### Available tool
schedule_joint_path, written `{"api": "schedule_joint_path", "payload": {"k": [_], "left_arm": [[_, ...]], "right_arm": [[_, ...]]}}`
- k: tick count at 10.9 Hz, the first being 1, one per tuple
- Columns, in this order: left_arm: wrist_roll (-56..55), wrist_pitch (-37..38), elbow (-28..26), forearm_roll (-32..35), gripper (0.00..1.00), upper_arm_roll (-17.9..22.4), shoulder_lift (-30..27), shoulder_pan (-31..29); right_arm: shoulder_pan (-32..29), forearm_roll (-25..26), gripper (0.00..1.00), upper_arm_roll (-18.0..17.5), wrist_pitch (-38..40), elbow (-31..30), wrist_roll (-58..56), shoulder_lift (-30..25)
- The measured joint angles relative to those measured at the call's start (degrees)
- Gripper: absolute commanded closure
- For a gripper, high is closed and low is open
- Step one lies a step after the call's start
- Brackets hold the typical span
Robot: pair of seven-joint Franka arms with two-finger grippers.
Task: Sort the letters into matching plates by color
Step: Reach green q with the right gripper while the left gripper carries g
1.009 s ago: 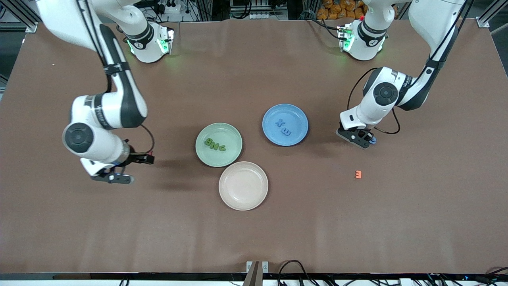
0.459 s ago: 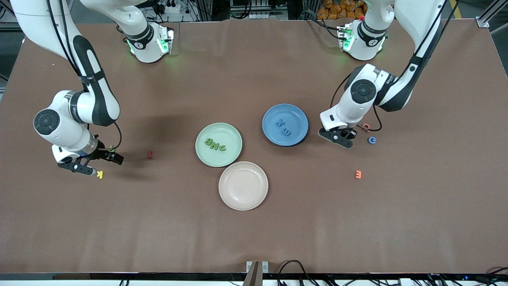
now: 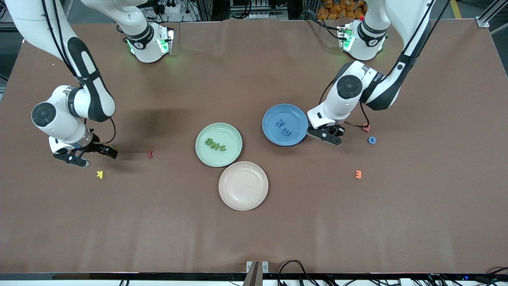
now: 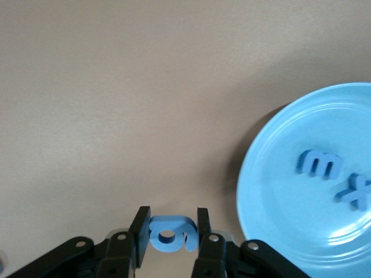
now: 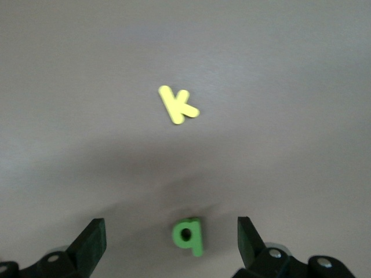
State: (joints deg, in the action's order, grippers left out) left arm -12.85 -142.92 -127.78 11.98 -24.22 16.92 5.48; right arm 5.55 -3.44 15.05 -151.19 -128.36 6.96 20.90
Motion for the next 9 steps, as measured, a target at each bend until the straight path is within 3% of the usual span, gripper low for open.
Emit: {"api": "schedule_joint_path", "payload": {"k": [9], "left_arm": [[-9.52, 0.05, 1.21, -0.03, 1.00, -0.02, 0.97, 6.11]], "right_arm": [[-2.40, -0.06, 0.00, -0.28, -0.04, -2.74, -0.31, 0.09]]}}
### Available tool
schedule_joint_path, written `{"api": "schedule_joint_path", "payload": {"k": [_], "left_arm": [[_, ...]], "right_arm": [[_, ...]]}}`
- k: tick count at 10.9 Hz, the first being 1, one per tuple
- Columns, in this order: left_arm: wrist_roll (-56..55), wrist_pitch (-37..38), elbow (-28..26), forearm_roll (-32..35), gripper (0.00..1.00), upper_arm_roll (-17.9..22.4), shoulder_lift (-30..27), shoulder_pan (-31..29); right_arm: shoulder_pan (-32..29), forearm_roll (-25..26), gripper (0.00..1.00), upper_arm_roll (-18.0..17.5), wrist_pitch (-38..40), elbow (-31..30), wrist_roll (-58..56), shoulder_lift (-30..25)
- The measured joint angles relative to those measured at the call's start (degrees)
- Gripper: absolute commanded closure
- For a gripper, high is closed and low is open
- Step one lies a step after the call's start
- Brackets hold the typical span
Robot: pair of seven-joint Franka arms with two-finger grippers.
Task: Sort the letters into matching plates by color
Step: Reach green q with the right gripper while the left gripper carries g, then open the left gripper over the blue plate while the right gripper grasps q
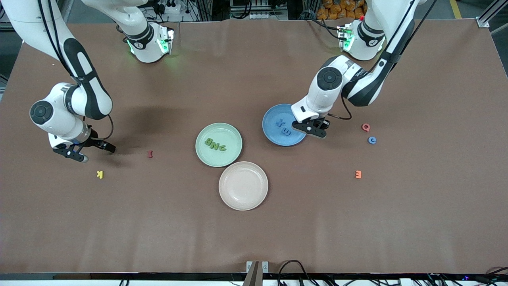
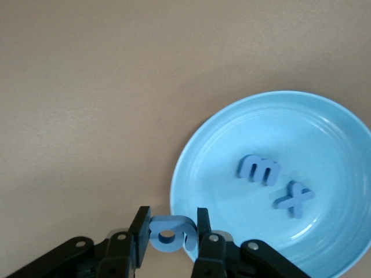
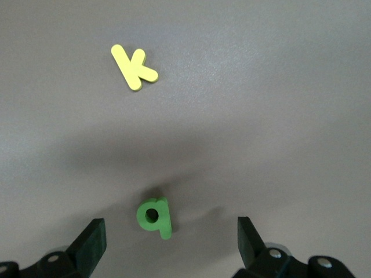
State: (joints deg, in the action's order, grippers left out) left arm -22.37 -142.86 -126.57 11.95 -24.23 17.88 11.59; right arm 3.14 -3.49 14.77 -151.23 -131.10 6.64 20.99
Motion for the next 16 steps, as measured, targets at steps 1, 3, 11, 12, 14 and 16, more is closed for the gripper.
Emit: {"api": "schedule_joint_path", "payload": {"k": [1, 3, 11, 12, 14, 16], "left_arm": [[-1.16, 0.00, 0.43, 0.00, 1.00, 0.00, 0.48, 0.77], [-4.25, 0.00, 1.21, 0.00, 1.00, 0.00, 1.65, 2.66], [-11.86, 0.00, 3.89, 0.00, 0.00, 0.03, 4.91, 6.64], [-11.97, 0.00, 3.97, 0.00, 0.00, 0.09, 4.94, 6.62], [-12.13, 0.35, 4.39, 0.00, 0.00, 0.25, 4.94, 6.47], [-12.22, 2.45, 5.31, 0.00, 0.00, 0.56, 4.73, 5.87]], "right_arm": [[-0.39, 0.00, 0.00, -0.61, -0.05, -0.12, 0.00, 0.01], [-2.23, -0.02, 0.00, -3.17, -1.07, -0.18, 0.00, 0.29], [-10.34, -0.01, 0.00, -10.83, -4.35, -0.27, -0.23, 2.10], [-10.49, -0.01, 0.00, -10.91, -4.55, -0.27, -0.30, 2.28], [-10.57, -0.01, 0.13, -10.93, -4.63, -0.27, -0.56, 2.39], [-10.58, -0.01, 0.28, -10.97, -4.68, -0.27, -0.69, 2.47]]}}
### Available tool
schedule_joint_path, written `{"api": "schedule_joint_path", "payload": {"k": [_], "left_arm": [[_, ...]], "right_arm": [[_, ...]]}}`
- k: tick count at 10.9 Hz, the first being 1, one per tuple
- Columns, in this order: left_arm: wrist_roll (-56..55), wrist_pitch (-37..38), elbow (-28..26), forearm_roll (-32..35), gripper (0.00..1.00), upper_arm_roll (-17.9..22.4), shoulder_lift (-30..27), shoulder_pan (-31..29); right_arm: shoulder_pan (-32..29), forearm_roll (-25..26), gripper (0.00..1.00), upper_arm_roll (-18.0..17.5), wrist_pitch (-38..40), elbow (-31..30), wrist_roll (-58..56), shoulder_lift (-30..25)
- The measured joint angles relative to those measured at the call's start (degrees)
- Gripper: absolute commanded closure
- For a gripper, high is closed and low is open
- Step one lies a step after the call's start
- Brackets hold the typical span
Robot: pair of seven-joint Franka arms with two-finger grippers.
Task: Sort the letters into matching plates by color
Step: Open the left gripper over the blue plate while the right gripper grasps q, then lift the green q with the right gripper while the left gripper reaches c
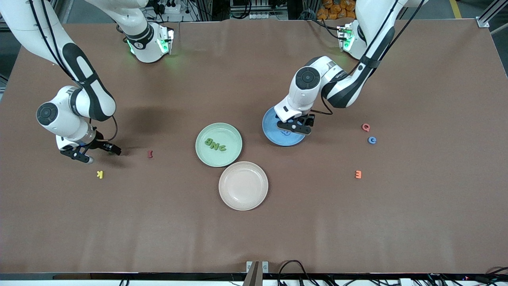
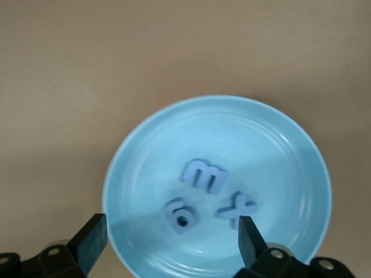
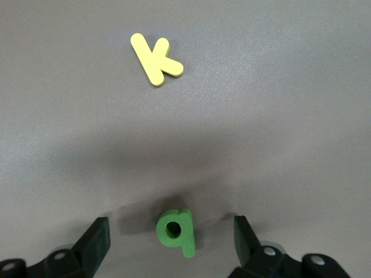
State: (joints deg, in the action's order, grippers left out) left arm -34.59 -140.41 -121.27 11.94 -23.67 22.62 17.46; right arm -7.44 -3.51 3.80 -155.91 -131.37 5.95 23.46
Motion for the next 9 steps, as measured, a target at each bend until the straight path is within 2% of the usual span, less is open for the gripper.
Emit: {"api": "schedule_joint_path", "payload": {"k": [5, 9], "left_arm": [[0.72, 4.25, 1.31, 0.00, 0.00, 0.00, -3.72, -4.21], [5.35, 5.84, 1.14, 0.00, 0.00, 0.11, -5.64, -9.55]], "right_arm": [[-0.05, 0.01, 0.54, -0.09, -0.08, -0.02, -0.20, 0.31], [-0.26, 0.03, 0.65, -0.08, -0.12, 0.00, -0.29, 0.03]]}}
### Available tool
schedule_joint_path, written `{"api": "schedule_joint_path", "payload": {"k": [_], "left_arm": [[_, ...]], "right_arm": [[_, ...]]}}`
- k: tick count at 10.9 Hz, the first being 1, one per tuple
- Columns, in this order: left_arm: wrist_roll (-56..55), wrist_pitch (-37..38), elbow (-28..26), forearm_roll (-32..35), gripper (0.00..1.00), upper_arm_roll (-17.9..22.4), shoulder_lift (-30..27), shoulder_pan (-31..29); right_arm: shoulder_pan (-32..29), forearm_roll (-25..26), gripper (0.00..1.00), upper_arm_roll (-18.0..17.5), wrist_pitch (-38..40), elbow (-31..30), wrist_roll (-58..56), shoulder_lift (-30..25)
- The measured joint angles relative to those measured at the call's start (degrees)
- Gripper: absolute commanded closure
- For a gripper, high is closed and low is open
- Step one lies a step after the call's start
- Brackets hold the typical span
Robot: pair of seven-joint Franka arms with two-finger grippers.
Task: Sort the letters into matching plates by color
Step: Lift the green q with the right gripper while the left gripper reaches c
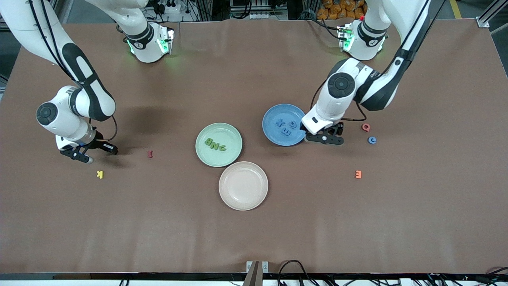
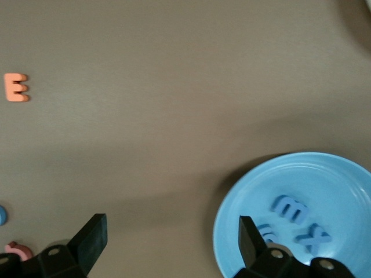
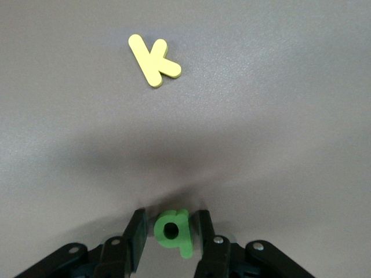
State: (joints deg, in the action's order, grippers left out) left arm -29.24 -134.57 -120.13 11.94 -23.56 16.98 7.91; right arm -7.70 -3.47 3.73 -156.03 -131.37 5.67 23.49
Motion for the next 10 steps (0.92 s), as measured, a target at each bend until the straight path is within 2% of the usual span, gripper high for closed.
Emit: {"api": "schedule_joint_path", "payload": {"k": [5, 10], "left_arm": [[7.07, 0.23, -1.46, 0.00, 0.00, 0.24, -0.77, -7.00], [7.05, 0.41, -3.46, 0.00, 0.00, 1.24, -2.19, -8.66]], "right_arm": [[-0.32, 0.01, 0.73, 0.01, 0.02, -0.01, -0.09, -0.12], [-0.36, 0.02, 0.77, -0.03, 0.27, 0.04, -0.46, -0.20]]}}
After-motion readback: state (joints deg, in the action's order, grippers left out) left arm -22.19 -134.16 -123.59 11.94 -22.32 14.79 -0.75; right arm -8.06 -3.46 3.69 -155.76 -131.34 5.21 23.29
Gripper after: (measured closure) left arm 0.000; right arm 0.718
